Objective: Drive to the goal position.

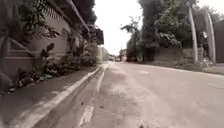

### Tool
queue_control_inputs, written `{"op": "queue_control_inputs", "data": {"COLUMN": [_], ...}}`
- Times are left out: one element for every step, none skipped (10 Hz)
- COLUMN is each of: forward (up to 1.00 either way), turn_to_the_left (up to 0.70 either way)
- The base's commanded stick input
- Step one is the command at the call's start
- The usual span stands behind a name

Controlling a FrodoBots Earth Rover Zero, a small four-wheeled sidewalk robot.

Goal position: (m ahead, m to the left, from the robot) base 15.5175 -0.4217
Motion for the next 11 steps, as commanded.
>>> {"op": "queue_control_inputs", "data": {"forward": [0.70,0.70,0.70,0.70,0.70,0.70,0.70,0.70,0.70,0.70,0.70], "turn_to_the_left": [0.00,0.00,0.00,0.00,0.00,0.00,0.00,0.00,0.00,0.00,0.00]}}
